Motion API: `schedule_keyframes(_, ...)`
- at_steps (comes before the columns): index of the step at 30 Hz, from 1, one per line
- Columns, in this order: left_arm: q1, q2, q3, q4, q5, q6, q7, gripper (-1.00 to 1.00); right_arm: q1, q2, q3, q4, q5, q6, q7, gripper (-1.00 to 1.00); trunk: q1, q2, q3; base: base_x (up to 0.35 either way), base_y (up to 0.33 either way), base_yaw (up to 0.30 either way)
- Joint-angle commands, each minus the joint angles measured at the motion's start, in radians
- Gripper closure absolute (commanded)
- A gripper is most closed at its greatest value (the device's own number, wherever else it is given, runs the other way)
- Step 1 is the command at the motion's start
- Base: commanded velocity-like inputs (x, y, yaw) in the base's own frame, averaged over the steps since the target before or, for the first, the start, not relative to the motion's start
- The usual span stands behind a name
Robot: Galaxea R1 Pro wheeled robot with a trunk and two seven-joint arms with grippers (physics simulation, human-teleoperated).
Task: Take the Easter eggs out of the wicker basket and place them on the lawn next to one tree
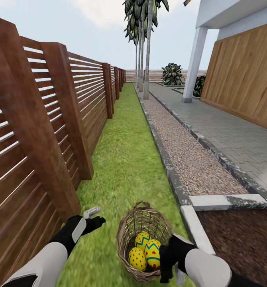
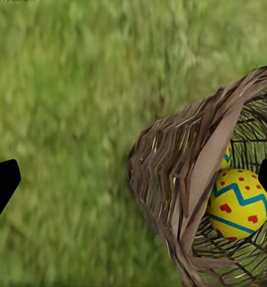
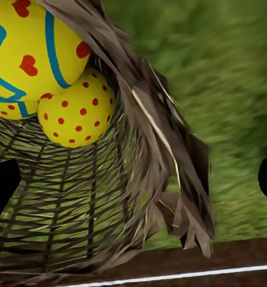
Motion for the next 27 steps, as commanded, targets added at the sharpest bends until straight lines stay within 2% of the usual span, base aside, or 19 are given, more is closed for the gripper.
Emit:
schedule_keyframes(1,0.0,-0.001,0.005,-0.002,0.008,0.005,0.003,-1.0,0.006,0.001,0.002,-0.003,-0.019,-0.001,0.017,-1.0,0.0,0.0,-0.001,0.0,0.0,0.0)
schedule_keyframes(5,0.0,-0.001,0.005,-0.001,0.008,0.003,0.002,-1.0,0.032,0.002,-0.005,0.0,-0.033,0.007,0.136,-1.0,0.0,0.0,-0.001,0.0,0.0,0.0)
schedule_keyframes(8,0.0,0.0,0.005,-0.002,0.008,0.003,0.002,-1.0,0.06,0.006,-0.007,0.002,-0.036,0.01,0.173,-1.0,0.0,0.0,-0.001,0.0,0.0,0.0)
schedule_keyframes(14,0.0,-0.001,0.005,-0.002,0.008,0.003,0.002,-1.0,0.078,0.005,-0.008,0.044,-0.037,0.01,0.236,-1.0,0.0,0.0,-0.001,0.0,0.0,0.0)
schedule_keyframes(18,0.0,-0.001,0.005,-0.001,0.008,0.003,0.002,-1.0,0.081,0.008,-0.008,0.058,-0.037,0.01,0.259,-1.0,0.0,0.0,-0.001,0.0,0.0,0.0)
schedule_keyframes(27,0.0,-0.001,0.005,-0.001,0.008,0.002,0.002,-1.0,0.083,0.009,-0.008,0.061,-0.037,0.008,0.263,-1.0,0.0,0.0,-0.001,0.0,0.0,0.0)
